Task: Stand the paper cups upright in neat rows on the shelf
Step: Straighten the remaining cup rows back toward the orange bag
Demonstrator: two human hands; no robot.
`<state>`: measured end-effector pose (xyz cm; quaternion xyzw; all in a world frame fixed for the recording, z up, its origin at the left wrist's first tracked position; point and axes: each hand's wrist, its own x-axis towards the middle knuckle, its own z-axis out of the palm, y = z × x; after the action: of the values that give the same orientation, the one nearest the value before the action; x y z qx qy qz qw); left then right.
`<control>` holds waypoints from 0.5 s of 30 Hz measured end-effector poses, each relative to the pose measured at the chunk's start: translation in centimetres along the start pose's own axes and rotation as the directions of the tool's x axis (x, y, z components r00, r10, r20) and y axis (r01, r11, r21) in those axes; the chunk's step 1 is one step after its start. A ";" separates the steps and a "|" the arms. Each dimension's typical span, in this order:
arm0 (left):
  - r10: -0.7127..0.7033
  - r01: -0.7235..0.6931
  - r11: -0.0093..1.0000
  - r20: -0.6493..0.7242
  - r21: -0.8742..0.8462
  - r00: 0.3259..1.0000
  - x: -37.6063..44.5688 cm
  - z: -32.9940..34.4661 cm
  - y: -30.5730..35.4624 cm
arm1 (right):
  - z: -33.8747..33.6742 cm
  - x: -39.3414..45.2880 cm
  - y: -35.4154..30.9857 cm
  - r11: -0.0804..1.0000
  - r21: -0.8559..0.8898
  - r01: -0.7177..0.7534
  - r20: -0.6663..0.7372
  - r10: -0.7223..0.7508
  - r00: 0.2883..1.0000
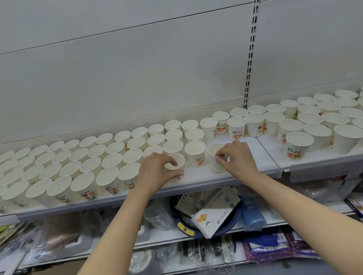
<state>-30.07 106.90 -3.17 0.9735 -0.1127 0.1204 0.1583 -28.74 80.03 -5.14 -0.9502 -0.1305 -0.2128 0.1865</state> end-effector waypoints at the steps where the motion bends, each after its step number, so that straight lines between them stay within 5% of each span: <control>1: 0.007 -0.008 1.000 -0.035 -0.016 0.999 0.2 -0.1 0.3 | 0.1 0.0 0.0 1.000 0.000 0.006 -0.002 -0.006 1.000; 5: 0.094 -0.093 0.996 -0.109 0.015 0.990 2.1 -0.6 2.7 | 0.1 0.0 -0.4 0.999 0.014 0.035 -0.013 -0.035 0.999; 11: 0.163 -0.176 0.964 0.078 0.201 0.984 5.6 1.0 5.6 | -0.3 -0.5 0.3 0.998 0.010 0.057 -0.036 -0.057 0.998; 15: 0.148 -0.163 0.958 0.078 0.235 0.986 6.4 1.8 6.0 | -0.6 -0.9 0.8 0.997 0.027 0.069 -0.071 -0.067 0.995</control>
<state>-25.22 99.60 -1.47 0.9768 -0.1781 0.1162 0.0257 -29.45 78.92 -5.26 -0.9342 -0.1595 -0.2504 0.1977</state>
